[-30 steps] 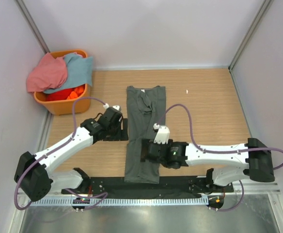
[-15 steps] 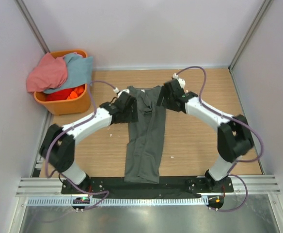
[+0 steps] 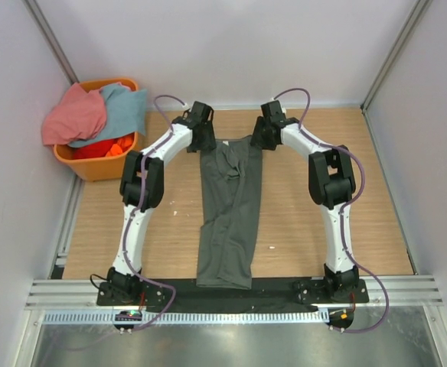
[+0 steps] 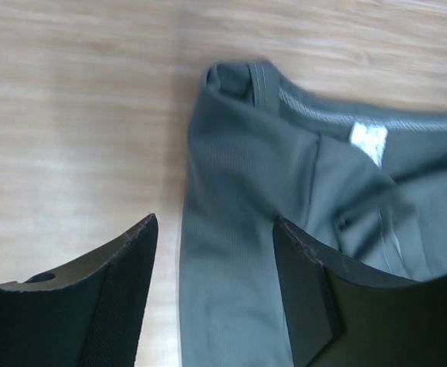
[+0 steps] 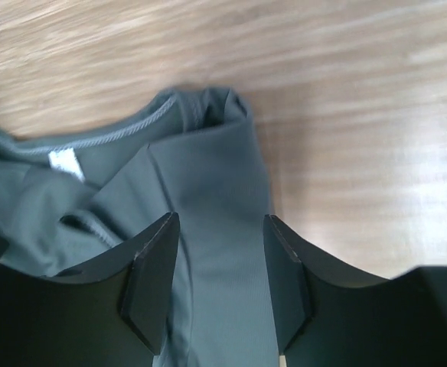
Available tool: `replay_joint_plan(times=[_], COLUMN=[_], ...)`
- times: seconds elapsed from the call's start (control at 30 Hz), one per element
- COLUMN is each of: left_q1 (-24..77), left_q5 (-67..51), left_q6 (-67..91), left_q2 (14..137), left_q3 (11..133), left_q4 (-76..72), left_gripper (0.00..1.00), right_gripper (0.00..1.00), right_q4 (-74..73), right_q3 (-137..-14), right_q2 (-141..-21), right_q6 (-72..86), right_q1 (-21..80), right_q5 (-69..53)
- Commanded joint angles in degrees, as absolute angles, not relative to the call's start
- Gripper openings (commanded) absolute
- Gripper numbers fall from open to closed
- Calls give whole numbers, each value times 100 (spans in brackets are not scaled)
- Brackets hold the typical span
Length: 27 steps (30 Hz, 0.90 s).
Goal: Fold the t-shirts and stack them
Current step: Fold the tshirt
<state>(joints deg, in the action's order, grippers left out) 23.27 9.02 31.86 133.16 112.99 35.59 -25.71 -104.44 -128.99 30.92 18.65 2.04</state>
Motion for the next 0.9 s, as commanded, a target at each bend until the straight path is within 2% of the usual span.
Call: replay_joint_plan(times=[0.0, 0.1, 0.17, 0.2, 0.23, 0.27, 0.3, 0.5, 0.53, 0.57, 0.6, 0.63, 0.67, 0.7, 0.73, 0.83, 0.87], left_q1=[2268, 2224, 2206, 2189, 2171, 2162, 2127, 1890, 1846, 1811, 1758, 1740, 1723, 1723, 1723, 1775, 1810], left_q5=[739, 642, 598, 563, 580, 597, 606, 554, 493, 362, 334, 360, 378, 369, 343, 412, 535], left_q6=[2874, 2865, 2839, 2804, 2760, 2734, 2707, 2514, 2505, 2496, 2487, 2487, 2470, 2470, 2470, 2487, 2470], left_q2=[13841, 14264, 14413, 14475, 14528, 14650, 14712, 15292, 15284, 15241, 15162, 15118, 15065, 14873, 14732, 13848, 13547], left_q3=[12153, 12742, 12884, 13050, 13156, 13262, 13524, 14948, 14976, 14942, 14889, 14863, 14854, 14819, 14731, 13942, 13678], left_q4=[4244, 4377, 4333, 4333, 4368, 4394, 4429, 4562, 4327, 4176, 3975, 3912, 3894, 3902, 3920, 3929, 3937], left_gripper=[62, 52, 39, 31, 13, 7, 1, 0, 0, 0, 9, 15, 25, 47, 57, 71, 75], right_gripper=[52, 47, 41, 34, 30, 24, 15, 8, 9, 17, 52, 73, 80, 85, 87, 90, 90], right_q4=[-2778, -2742, -2786, -2812, -2900, -2953, -2997, -3323, -3261, -3078, -2954, -2910, -2883, -2892, -2883, -2577, -2436], right_q3=[-10969, -11065, -11275, -11381, -11504, -11792, -11952, -13762, -13912, -14070, -14132, -14159, -14150, -14107, -14019, -13125, -12443], right_q2=[-13139, -13306, -13438, -13586, -13684, -13780, -13868, -14835, -14906, -14985, -14994, -14985, -14872, -14758, -14609, -13678, -13328], right_q6=[2813, 2742, 2716, 2672, 2654, 2637, 2602, 2452, 2443, 2452, 2452, 2409, 2356, 2277, 2242, 2206, 2215], right_q1=[1776, 1705, 1670, 1644, 1635, 1626, 1600, 1459, 1442, 1398, 1380, 1362, 1362, 1362, 1362, 1362, 1371], right_q5=[79, 70, 79, 79, 70, 79, -112, -149, -184, -228, -342, -378, -369, -352, -282, 182, 254])
